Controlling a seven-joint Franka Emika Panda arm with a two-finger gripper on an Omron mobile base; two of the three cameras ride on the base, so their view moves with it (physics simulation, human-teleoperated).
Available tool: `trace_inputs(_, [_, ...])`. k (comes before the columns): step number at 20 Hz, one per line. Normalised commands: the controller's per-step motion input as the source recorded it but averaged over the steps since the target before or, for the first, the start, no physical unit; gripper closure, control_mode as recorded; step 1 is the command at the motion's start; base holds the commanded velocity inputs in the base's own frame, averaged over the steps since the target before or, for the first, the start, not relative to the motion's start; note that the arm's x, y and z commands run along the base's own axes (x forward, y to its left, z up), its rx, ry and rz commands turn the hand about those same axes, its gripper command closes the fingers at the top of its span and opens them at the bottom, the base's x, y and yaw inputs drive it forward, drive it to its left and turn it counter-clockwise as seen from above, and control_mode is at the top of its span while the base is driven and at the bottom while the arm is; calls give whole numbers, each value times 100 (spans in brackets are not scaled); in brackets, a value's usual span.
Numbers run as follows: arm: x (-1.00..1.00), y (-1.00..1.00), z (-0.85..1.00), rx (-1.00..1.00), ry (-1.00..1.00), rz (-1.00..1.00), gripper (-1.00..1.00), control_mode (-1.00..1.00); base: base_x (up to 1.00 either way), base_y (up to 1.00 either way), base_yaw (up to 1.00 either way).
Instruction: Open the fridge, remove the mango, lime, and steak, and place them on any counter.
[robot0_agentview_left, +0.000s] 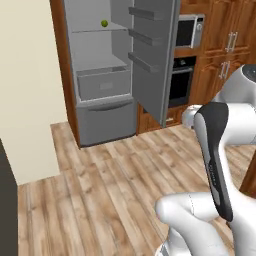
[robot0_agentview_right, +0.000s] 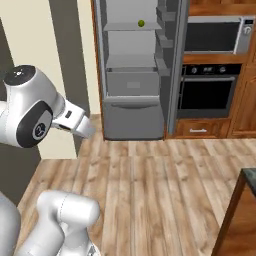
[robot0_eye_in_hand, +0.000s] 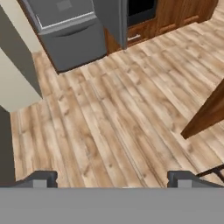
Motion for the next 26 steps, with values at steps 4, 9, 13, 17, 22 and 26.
trace_inputs(4, [0,0,0,0,0,0,-100,100,-6,13,29])
trace_inputs(9, [0,0,0,0,0,0,-100,100,27,0,-2])
trace_inputs(13, [0,0,0,0,0,0,-100,100,100,4,0])
trace_inputs(17, [0,0,0,0,0,0,-100,100,100,-2,1])
trace_inputs(22, [0,0,0,0,0,0,-100,100,100,-18,-9])
trace_inputs(26, [0,0,0,0,0,0,-100,100,100,-6,-14])
